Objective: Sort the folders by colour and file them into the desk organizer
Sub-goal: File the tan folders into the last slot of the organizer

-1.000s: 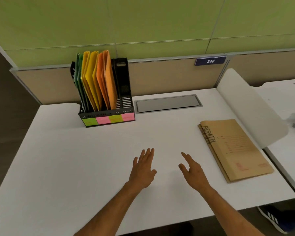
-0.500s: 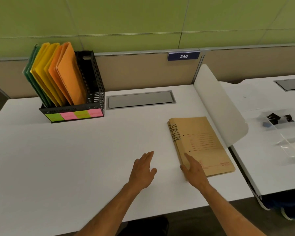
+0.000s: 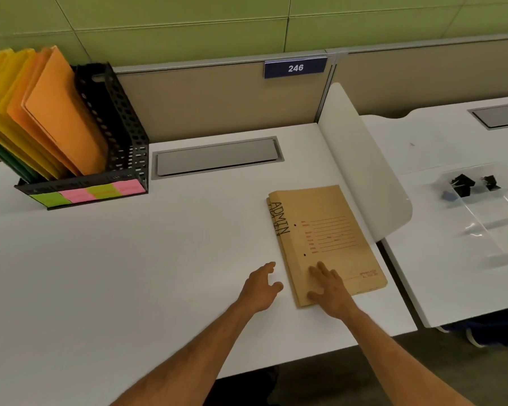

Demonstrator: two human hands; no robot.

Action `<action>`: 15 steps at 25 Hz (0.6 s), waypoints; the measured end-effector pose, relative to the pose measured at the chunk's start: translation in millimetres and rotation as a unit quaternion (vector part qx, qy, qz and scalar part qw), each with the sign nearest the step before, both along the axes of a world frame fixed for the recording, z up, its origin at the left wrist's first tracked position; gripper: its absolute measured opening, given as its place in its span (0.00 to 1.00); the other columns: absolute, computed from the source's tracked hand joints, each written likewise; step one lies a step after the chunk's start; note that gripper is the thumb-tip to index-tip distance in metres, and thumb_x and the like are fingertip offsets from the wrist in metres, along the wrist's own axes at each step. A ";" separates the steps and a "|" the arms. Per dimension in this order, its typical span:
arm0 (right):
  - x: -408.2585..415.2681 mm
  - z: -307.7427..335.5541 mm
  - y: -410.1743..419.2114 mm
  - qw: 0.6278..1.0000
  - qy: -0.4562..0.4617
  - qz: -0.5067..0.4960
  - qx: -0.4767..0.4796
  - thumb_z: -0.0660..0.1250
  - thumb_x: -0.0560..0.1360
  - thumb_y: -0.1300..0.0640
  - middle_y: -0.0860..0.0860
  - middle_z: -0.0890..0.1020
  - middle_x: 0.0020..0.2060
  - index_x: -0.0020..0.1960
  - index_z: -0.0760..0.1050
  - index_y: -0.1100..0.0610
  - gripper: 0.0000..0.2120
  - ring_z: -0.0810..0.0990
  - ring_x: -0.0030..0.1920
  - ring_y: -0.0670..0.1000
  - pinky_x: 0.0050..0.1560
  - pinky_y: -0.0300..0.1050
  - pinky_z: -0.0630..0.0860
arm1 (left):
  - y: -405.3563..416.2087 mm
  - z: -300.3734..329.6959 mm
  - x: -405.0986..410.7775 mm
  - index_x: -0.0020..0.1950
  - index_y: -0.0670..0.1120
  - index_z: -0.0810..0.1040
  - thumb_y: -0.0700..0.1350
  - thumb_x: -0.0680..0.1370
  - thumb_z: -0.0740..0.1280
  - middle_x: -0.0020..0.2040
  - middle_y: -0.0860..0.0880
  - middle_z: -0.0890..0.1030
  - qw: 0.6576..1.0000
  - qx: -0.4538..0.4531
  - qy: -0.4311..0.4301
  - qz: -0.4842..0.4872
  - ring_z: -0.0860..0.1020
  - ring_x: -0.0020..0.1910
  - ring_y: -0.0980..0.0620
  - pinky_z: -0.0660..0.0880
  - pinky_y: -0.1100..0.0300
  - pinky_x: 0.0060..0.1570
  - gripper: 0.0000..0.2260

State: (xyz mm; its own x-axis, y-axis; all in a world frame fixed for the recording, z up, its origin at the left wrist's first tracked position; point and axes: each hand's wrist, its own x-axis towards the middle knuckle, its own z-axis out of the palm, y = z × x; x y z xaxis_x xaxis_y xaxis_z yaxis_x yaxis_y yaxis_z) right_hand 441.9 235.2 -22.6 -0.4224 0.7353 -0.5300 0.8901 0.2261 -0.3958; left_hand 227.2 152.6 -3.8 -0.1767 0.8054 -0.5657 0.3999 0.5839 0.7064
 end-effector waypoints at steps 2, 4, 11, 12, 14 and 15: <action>-11.4 -5.5 -10.4 1.000 -0.008 0.011 0.019 0.65 0.80 0.48 0.50 0.49 0.82 0.81 0.50 0.50 0.36 0.51 0.80 0.59 0.78 0.56 0.51 | 8.6 -2.0 -1.7 0.79 0.50 0.63 0.48 0.79 0.70 0.74 0.50 0.71 0.999 -0.011 -0.025 0.034 0.71 0.72 0.50 0.70 0.55 0.70 0.30; -16.8 -7.4 -21.5 0.999 0.000 0.022 0.039 0.65 0.80 0.48 0.49 0.48 0.82 0.81 0.48 0.49 0.37 0.49 0.80 0.59 0.79 0.55 0.50 | 10.1 -4.4 0.8 0.78 0.49 0.64 0.47 0.79 0.70 0.72 0.51 0.73 0.998 -0.019 -0.038 0.040 0.72 0.71 0.50 0.71 0.55 0.68 0.29; -10.9 -29.8 -31.6 0.998 0.011 0.054 -0.014 0.67 0.78 0.48 0.46 0.51 0.82 0.81 0.53 0.46 0.36 0.50 0.80 0.60 0.78 0.56 0.55 | 15.3 -21.5 20.7 0.68 0.50 0.71 0.42 0.77 0.69 0.58 0.50 0.80 0.993 -0.039 -0.042 0.105 0.78 0.53 0.52 0.74 0.67 0.43 0.19; -13.0 -29.8 -32.2 0.998 0.016 0.054 -0.017 0.67 0.78 0.48 0.45 0.51 0.82 0.81 0.54 0.46 0.36 0.51 0.79 0.59 0.77 0.56 0.56 | 14.3 -23.4 17.9 0.68 0.49 0.72 0.42 0.77 0.69 0.59 0.49 0.80 0.992 -0.040 -0.048 0.113 0.79 0.53 0.51 0.76 0.64 0.45 0.19; -15.4 -28.7 -34.0 0.998 0.025 0.051 -0.029 0.67 0.78 0.49 0.44 0.51 0.81 0.81 0.55 0.46 0.35 0.51 0.79 0.58 0.77 0.55 0.57 | 11.5 -25.6 14.8 0.67 0.47 0.73 0.41 0.77 0.70 0.59 0.47 0.80 0.988 -0.050 -0.062 0.132 0.79 0.54 0.50 0.78 0.60 0.50 0.19; -16.0 -28.9 -35.4 0.998 0.030 0.049 -0.036 0.67 0.78 0.49 0.44 0.51 0.81 0.81 0.55 0.46 0.35 0.51 0.79 0.58 0.77 0.55 0.56 | 10.4 -27.6 14.5 0.66 0.46 0.73 0.41 0.77 0.71 0.59 0.47 0.80 0.986 -0.056 -0.071 0.143 0.80 0.55 0.50 0.79 0.58 0.52 0.18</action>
State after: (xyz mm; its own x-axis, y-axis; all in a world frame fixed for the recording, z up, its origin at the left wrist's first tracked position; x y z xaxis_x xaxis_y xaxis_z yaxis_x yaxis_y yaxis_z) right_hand 426.0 199.8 -51.5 -0.5239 0.6495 -0.5510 0.8387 0.2806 -0.4667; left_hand 241.7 163.0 -31.4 -0.3007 0.6656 -0.6830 0.1096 0.7355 0.6685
